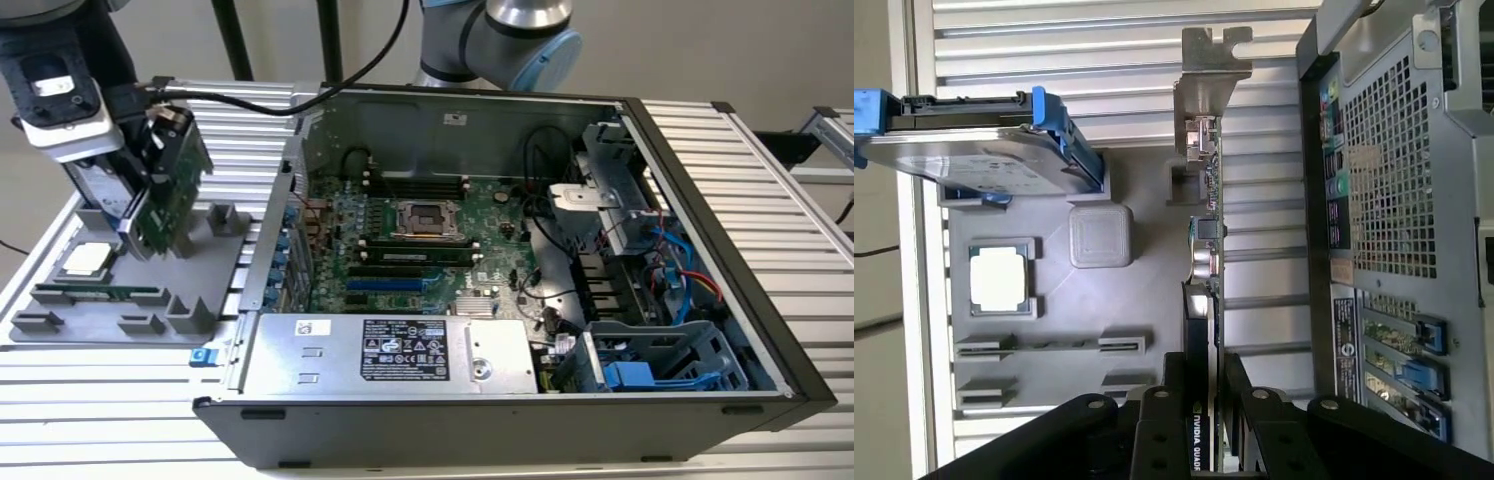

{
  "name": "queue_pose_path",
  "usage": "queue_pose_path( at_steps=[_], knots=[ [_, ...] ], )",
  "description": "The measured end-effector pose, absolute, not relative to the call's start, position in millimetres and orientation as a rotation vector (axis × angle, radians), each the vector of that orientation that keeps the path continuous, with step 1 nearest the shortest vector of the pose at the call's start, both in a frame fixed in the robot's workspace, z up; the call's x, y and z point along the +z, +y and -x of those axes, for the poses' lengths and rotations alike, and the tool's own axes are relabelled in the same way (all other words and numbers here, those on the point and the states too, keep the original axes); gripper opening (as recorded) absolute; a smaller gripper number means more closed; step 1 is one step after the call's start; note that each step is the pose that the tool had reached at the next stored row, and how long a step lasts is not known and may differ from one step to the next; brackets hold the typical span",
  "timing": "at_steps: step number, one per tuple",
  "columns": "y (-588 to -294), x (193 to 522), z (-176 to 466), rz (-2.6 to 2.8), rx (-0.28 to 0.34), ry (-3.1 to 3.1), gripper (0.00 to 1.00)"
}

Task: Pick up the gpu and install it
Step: 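Pick up the gpu and move the gpu toward the slot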

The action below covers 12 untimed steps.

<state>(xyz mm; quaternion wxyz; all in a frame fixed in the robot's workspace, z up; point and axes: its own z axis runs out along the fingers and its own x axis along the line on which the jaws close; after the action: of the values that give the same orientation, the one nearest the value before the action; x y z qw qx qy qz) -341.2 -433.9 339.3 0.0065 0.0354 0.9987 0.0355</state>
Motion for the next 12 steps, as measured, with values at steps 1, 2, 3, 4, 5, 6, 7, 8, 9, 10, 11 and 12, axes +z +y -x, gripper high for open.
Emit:
queue_pose_path(
  at_steps=[1,2,3,4,5,6,7,8,9,10,11,12],
  knots=[
    [-433.9,340.6,341.2,-0.111,0.111,3.125,0.0],
    [-433.9,341.8,341.2,-0.111,0.111,3.125,0.0],
    [-433.9,343.0,341.2,-0.111,0.111,3.125,0.0],
    [-433.9,344.2,341.2,-0.111,0.111,3.125,0.0],
    [-433.9,345.5,341.2,-0.111,0.111,3.125,0.0],
    [-433.9,346.7,341.2,-0.111,0.111,3.125,0.0],
    [-433.9,347.9,341.2,-0.111,0.111,3.125,0.0],
    [-433.9,349.1,341.2,-0.111,0.111,3.125,0.0],
    [-433.9,350.3,341.2,-0.111,0.111,3.125,0.0],
    [-433.9,351.4,341.2,-0.111,0.111,3.125,0.0],
    [-433.9,352.5,341.2,-0.111,0.111,3.125,0.0],
    [-433.9,353.5,341.2,-0.111,0.111,3.125,0.0]
  ],
)
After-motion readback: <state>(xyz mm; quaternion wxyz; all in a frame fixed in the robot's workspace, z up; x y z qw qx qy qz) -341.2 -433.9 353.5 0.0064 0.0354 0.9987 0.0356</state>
